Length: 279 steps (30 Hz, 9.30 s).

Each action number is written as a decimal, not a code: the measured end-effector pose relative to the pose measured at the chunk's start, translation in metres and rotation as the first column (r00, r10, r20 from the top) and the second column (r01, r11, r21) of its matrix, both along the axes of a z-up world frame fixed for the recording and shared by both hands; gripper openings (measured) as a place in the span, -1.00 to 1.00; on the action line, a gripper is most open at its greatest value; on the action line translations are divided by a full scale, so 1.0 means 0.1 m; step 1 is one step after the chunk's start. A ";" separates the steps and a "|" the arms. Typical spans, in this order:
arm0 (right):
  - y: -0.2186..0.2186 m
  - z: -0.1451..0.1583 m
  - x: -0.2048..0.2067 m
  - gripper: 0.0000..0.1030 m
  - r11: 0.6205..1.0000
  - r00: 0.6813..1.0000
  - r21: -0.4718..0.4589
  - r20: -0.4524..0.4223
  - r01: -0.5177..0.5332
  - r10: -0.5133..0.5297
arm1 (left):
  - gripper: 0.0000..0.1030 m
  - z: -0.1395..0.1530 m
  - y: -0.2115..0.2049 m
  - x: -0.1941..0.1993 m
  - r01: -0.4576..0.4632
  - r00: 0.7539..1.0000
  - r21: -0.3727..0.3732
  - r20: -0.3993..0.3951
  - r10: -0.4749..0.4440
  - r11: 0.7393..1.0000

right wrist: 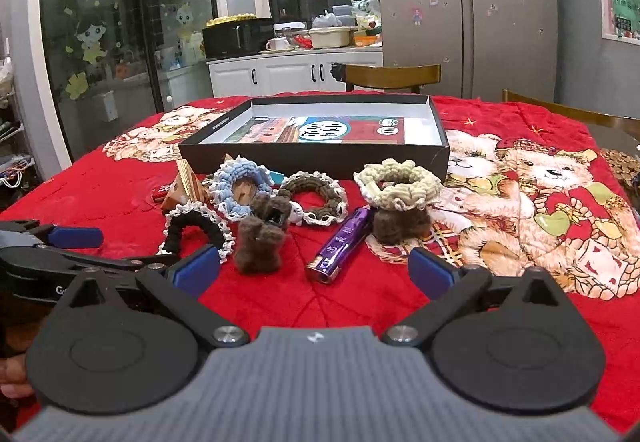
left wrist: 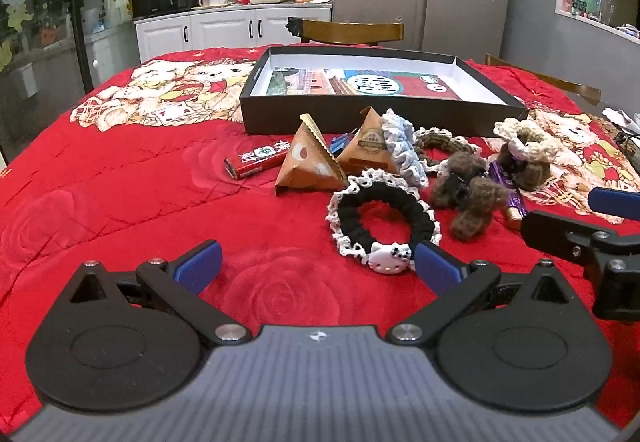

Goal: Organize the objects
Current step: 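Move both tools toward the scrunchies on the tablecloth, then grasp the black lace scrunchie with left tool while right tool grasps brown fuzzy hair tie, then carry the black scrunchie with left tool while right tool carries fuzzy tie into box, then open both tools to drop the scrunchie and hair tie in the box, then lift both open tools out of the box back toward the tablecloth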

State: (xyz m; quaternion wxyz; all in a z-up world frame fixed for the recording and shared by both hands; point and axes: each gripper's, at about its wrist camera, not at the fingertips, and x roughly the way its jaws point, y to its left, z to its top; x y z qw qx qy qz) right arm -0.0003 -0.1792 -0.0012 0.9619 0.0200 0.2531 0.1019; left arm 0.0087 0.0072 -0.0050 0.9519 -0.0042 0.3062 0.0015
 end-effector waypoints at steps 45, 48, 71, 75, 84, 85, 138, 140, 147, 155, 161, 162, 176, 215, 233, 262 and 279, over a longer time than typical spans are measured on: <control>-0.01 0.03 0.06 0.84 0.994 0.999 0.104 -0.005 -0.043 0.043 | 1.00 -0.01 0.05 0.05 0.044 0.999 -0.076 0.024 -0.042 0.996; 0.03 0.07 0.11 0.80 0.991 0.998 0.114 0.004 -0.066 0.066 | 0.97 0.02 -0.04 0.03 0.047 0.997 -0.022 0.060 -0.045 0.999; 0.02 -0.24 0.56 0.15 0.963 0.989 0.264 -0.119 -0.058 0.093 | 0.05 -0.09 -0.21 0.21 0.102 0.995 -0.022 -0.005 -0.102 0.995; 0.05 -0.23 0.55 0.08 0.966 0.988 0.250 -0.116 -0.070 0.101 | -0.23 -0.08 -0.18 0.20 0.070 0.998 -0.016 -0.001 -0.070 0.997; 0.07 -0.23 0.53 -0.43 0.966 0.986 0.246 -0.122 -0.077 0.110 | -0.36 -0.07 -0.14 0.16 0.040 0.999 -0.012 0.007 -0.040 0.999; 0.07 -0.23 0.53 -0.44 0.967 0.987 0.242 -0.119 -0.075 0.106 | -0.37 -0.07 -0.13 0.16 0.038 0.999 -0.016 0.008 -0.038 0.999; 0.24 0.98 1.03 -0.48 0.957 0.997 0.288 0.068 -0.040 0.021 | -0.40 1.07 0.30 0.69 0.059 0.971 -0.099 0.237 -0.034 0.993; 0.25 0.99 1.16 -0.48 0.952 0.999 0.305 0.043 -0.015 0.002 | -0.40 1.11 0.34 0.85 0.064 0.972 -0.113 0.231 -0.037 0.992; 0.26 0.85 1.58 -0.48 0.944 0.998 0.327 -0.058 0.054 -0.037 | -0.40 1.04 0.35 1.41 0.069 0.985 -0.133 0.168 -0.046 0.989; 0.39 0.54 1.86 -0.48 0.943 0.990 0.320 -0.130 0.089 -0.050 | -0.40 0.70 0.38 1.78 0.082 0.993 -0.142 0.094 -0.069 0.987; 0.41 0.33 2.01 -0.48 0.957 0.986 0.284 -0.166 0.057 -0.010 | -0.40 0.41 0.45 1.81 0.055 0.996 -0.099 0.075 -0.048 0.994; 0.42 0.29 2.02 -0.48 0.957 0.985 0.286 -0.170 0.047 0.003 | -0.40 0.37 0.46 1.82 0.049 0.997 -0.104 0.068 -0.042 0.993; 0.46 0.09 2.14 -0.48 0.966 0.982 0.258 -0.184 0.004 0.045 | -0.40 0.15 0.55 1.93 0.006 0.997 -0.090 0.075 0.001 0.996; 0.56 -0.01 2.32 -0.37 0.968 0.963 0.246 -0.269 0.053 0.016 | -0.08 0.18 0.71 2.15 0.073 0.997 -0.194 -0.024 -0.079 0.978; 0.50 0.56 1.86 0.51 0.964 0.998 0.266 -0.059 0.007 0.009 | 0.27 0.62 0.81 1.79 0.097 0.990 -0.185 0.118 -0.076 0.978; -0.08 1.29 0.16 0.73 0.968 0.953 0.218 0.245 0.127 -0.181 | 0.43 1.60 0.32 -0.25 0.222 0.890 -0.125 0.431 -0.149 0.967; -0.18 0.93 0.16 0.74 0.982 0.960 0.171 0.252 0.077 -0.119 | 0.53 1.43 0.00 0.04 0.257 0.892 -0.130 0.414 -0.183 0.958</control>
